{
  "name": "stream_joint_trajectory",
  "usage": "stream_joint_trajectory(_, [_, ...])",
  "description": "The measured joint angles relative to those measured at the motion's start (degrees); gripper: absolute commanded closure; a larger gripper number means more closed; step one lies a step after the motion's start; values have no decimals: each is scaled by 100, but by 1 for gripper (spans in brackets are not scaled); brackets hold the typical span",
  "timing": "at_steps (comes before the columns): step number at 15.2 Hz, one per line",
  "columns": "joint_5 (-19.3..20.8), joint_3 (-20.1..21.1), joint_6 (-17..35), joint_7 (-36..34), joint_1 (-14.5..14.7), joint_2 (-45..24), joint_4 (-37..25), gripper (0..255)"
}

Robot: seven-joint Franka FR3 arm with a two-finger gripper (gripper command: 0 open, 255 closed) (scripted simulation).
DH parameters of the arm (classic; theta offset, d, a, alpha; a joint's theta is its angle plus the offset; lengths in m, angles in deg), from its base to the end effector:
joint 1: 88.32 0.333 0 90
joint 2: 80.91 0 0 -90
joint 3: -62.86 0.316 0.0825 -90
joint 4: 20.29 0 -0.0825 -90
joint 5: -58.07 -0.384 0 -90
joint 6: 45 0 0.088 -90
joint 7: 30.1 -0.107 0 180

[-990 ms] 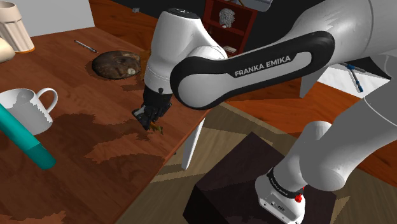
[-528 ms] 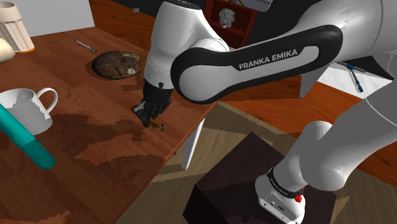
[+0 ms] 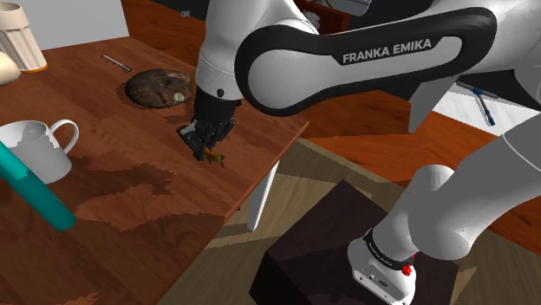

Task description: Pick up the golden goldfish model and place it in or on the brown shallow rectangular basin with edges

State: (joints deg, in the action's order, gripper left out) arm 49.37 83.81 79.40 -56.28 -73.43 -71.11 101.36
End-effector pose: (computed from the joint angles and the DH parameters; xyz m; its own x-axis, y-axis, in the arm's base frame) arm 0.4184 0.3189 0.5007 0.9852 0.0840 0.1492 0.1081 -0.9809 -0.1618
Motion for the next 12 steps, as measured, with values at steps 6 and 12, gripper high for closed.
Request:
stream_joint_trajectory(6, [15,-14,-467,-50,-5,66,-407,255])
stream_joint_trajectory(12, [23,-49,-944,-65,-23,123,-828,255])
